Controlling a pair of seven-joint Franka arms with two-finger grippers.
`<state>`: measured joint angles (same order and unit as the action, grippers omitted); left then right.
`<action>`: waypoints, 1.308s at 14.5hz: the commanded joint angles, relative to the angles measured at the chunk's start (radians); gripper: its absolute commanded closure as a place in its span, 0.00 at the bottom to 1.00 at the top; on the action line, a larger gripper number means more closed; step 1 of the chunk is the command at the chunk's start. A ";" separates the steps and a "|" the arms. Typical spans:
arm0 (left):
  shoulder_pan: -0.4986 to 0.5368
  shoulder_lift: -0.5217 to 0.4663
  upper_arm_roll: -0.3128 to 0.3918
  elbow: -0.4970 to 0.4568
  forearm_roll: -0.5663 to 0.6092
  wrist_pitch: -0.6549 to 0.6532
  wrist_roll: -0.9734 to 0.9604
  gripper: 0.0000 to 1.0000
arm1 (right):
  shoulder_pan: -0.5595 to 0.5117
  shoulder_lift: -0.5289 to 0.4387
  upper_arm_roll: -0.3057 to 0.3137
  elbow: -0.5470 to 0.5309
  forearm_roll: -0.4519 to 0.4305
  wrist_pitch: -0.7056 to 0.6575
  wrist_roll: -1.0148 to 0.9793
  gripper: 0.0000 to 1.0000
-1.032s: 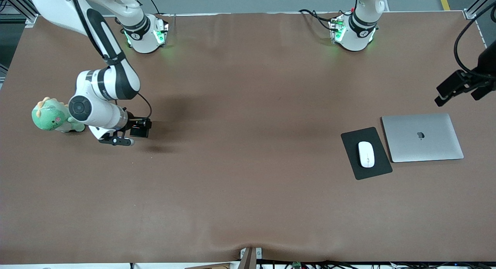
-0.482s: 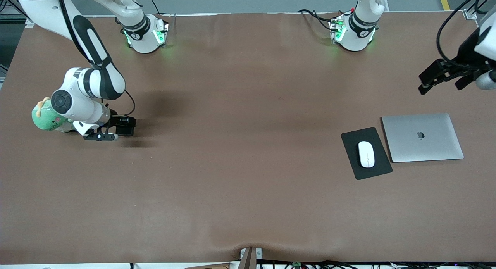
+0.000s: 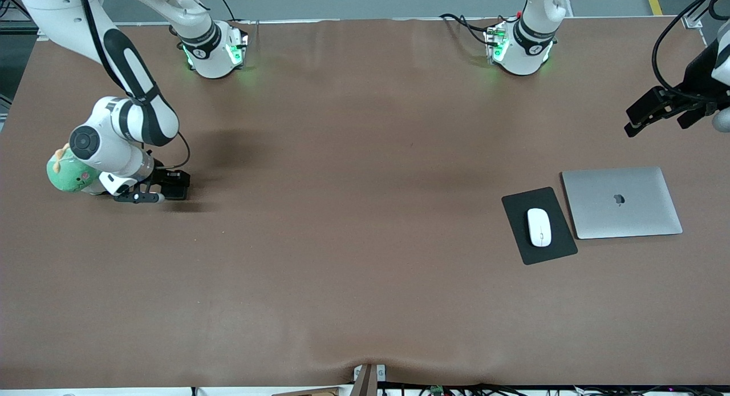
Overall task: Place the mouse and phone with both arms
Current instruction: 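Carry the phone beside the green plush while the left gripper withdraws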
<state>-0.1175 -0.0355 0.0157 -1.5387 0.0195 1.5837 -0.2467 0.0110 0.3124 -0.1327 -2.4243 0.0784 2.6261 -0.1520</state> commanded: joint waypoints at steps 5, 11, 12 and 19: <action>-0.002 0.063 0.007 0.041 -0.013 0.028 0.018 0.00 | -0.031 0.014 0.008 0.014 -0.005 -0.012 -0.014 0.00; -0.014 0.108 0.004 0.055 -0.006 0.056 0.012 0.00 | -0.063 0.007 0.015 0.272 0.003 -0.383 -0.009 0.00; -0.011 0.108 0.004 0.055 -0.013 0.055 0.017 0.00 | -0.063 0.011 0.018 0.331 0.004 -0.434 -0.009 0.00; -0.016 0.103 -0.002 0.055 -0.013 0.055 0.017 0.00 | -0.062 0.025 0.051 0.609 0.014 -0.675 -0.011 0.00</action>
<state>-0.1301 0.0640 0.0143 -1.5002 0.0195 1.6457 -0.2466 -0.0284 0.3197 -0.1034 -1.8928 0.0820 2.0066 -0.1525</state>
